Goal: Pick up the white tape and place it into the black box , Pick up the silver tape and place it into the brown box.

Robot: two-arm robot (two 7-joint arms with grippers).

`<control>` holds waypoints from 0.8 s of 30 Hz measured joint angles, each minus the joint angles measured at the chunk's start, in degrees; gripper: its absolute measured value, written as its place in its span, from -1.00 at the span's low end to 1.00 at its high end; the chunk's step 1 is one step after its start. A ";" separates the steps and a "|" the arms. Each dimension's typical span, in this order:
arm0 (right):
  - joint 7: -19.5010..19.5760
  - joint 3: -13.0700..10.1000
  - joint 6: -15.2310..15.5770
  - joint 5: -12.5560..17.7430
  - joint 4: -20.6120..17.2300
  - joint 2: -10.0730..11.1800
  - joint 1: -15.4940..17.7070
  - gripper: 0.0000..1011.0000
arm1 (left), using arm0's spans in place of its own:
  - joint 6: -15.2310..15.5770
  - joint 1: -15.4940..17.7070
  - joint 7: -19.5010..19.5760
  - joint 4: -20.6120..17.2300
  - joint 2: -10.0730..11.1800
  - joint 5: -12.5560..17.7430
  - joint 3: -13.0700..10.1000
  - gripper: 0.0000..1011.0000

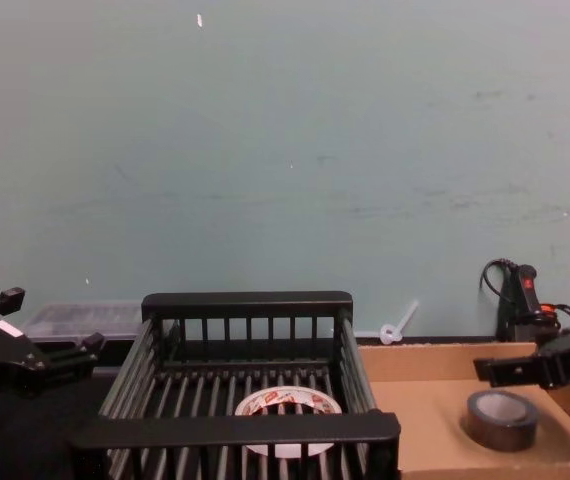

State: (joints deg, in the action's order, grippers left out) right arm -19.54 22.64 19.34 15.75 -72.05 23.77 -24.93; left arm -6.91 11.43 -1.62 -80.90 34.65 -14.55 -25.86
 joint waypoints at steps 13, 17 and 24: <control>6.41 -3.20 -12.99 -4.38 -2.95 -2.08 5.62 0.98 | 0.00 0.00 0.00 0.00 0.00 0.00 0.00 0.98; 8.52 -4.19 -16.47 -5.38 -3.40 -3.18 7.31 0.98 | 0.00 0.00 0.00 0.00 0.00 0.00 0.00 0.98; 12.03 -5.86 -20.70 -6.68 -3.14 -5.54 9.77 0.98 | 0.00 0.00 0.00 0.00 0.00 0.00 0.00 0.98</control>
State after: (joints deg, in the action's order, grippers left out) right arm -7.51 16.79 -1.37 9.08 -75.19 18.22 -15.17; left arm -6.91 11.43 -1.62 -80.90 34.65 -14.55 -25.86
